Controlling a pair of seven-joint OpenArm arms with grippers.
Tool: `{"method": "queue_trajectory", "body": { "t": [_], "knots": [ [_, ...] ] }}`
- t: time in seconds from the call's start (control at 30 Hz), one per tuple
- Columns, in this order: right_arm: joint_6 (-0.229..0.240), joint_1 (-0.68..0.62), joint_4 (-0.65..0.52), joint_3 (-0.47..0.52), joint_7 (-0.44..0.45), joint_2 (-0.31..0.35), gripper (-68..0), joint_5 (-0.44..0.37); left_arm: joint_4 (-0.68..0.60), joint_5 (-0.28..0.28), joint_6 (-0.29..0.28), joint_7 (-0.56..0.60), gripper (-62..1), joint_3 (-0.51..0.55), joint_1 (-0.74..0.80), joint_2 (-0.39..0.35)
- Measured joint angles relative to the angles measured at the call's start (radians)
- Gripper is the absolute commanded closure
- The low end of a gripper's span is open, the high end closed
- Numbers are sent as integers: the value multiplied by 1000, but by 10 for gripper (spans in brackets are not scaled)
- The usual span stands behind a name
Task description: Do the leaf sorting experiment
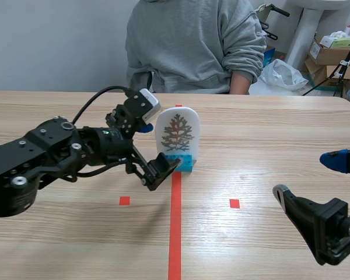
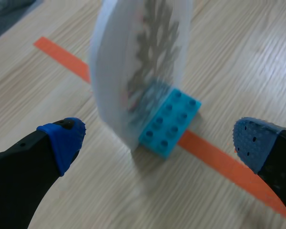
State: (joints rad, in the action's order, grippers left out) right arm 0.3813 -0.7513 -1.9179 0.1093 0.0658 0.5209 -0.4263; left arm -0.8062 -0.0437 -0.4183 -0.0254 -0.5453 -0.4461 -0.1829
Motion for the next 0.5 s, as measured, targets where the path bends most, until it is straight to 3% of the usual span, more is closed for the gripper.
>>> {"method": "queue_trajectory", "body": {
  "t": [0.2, 0.5],
  "knots": [
    [0, 0, 0, 0, 0, 0, -547, 0, 63, 22, 14, 0, -623, -4, -36, 77],
    [0, 0, 0, 0, 0, 0, -547, 0, 62, 26, 38, -7, -623, -43, -31, 105]
  ]
}}
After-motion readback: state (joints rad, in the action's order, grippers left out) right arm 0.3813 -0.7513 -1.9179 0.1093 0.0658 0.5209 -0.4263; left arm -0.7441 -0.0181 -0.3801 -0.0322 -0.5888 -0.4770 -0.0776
